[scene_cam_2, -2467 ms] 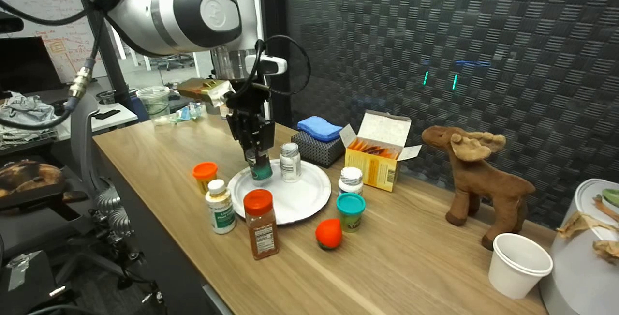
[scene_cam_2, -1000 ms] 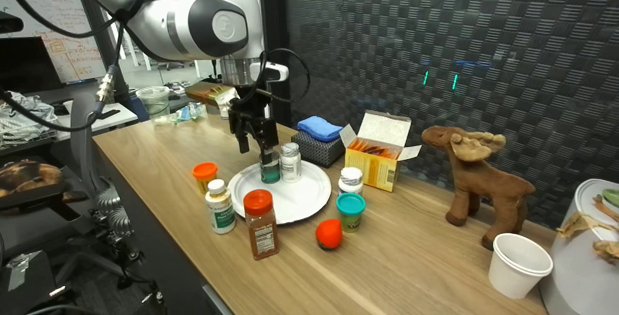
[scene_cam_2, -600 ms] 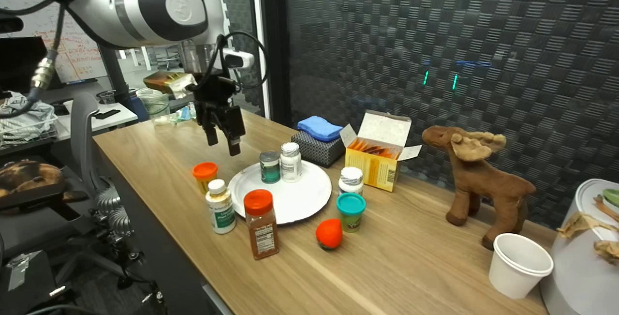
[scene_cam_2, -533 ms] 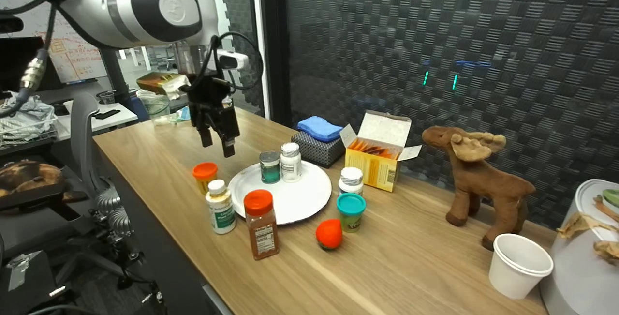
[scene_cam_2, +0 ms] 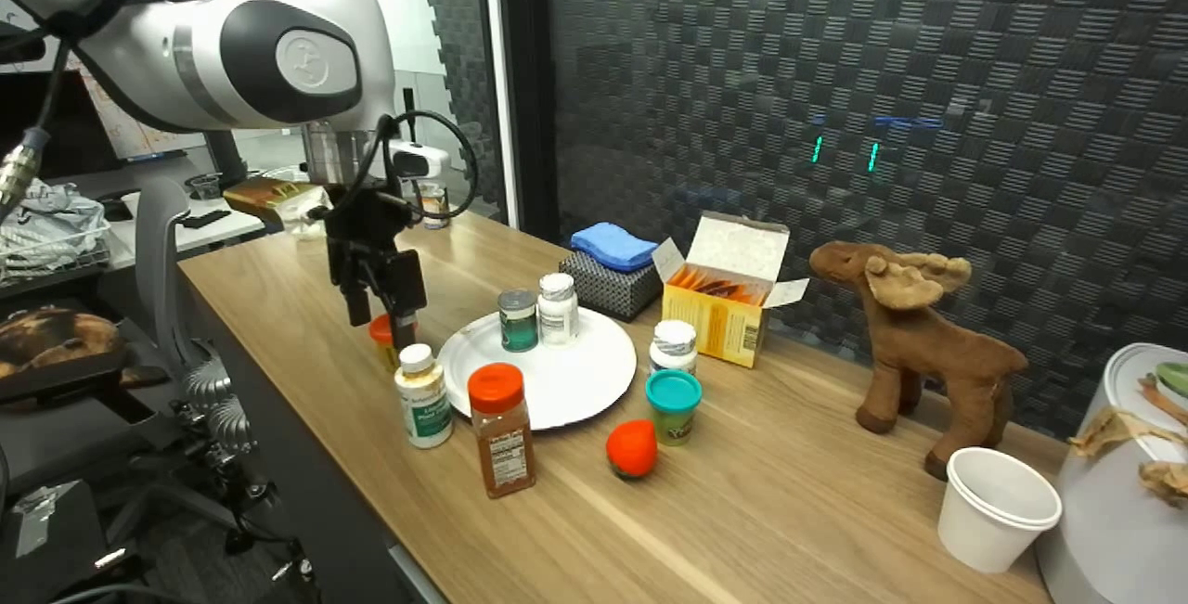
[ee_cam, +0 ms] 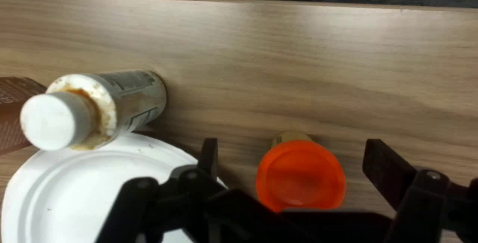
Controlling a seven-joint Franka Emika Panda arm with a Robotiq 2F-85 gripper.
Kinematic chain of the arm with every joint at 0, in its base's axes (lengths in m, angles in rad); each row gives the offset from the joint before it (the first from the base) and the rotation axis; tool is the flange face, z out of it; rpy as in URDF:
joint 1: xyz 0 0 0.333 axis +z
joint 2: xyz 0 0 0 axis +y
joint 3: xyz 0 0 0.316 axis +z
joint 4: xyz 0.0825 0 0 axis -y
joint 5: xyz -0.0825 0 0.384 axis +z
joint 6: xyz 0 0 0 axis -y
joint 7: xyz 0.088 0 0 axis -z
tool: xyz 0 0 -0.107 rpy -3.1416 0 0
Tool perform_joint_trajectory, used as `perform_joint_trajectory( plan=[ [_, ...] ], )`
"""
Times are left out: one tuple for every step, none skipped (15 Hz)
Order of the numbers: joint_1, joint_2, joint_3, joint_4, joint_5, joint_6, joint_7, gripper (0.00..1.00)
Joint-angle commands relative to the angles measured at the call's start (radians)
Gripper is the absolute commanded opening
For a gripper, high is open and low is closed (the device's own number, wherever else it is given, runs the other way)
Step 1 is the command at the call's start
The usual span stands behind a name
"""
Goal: Place the bottles and the strawberry on the white plate
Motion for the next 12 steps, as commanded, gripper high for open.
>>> perform_joint_trajectory(
  plan=[
    [-0.008, -0.007, 0.01, -0.002, 0.02, 0.022, -0.046, 1.0],
    [-0.008, -0.007, 0.01, 0.0, 0.018, 0.027, -0.051, 1.0],
    [-0.006, -0.007, 0.009, 0.003, 0.007, 0.034, -0.052, 1.0],
    [-0.005, -0.006, 0.008, 0.006, 0.004, 0.04, -0.057, 1.0],
    [-0.005, -0.002, 0.007, 0.011, 0.002, 0.041, -0.06, 1.0],
    [-0.005, 0.001, 0.005, 0.014, -0.003, 0.041, -0.059, 1.0],
    [-0.006, 0.003, 0.006, 0.016, 0.0, 0.044, -0.065, 1.0],
    [-0.006, 0.005, 0.005, 0.016, -0.001, 0.045, -0.065, 0.99],
    [-0.007, 0.007, 0.005, 0.017, -0.001, 0.047, -0.067, 0.74],
    [-0.007, 0.009, 0.004, 0.017, -0.003, 0.051, -0.068, 0.74],
    [-0.007, 0.012, 0.003, 0.018, -0.006, 0.054, -0.07, 0.7],
    [-0.008, 0.014, 0.002, 0.019, -0.008, 0.056, -0.071, 0.61]
  ],
)
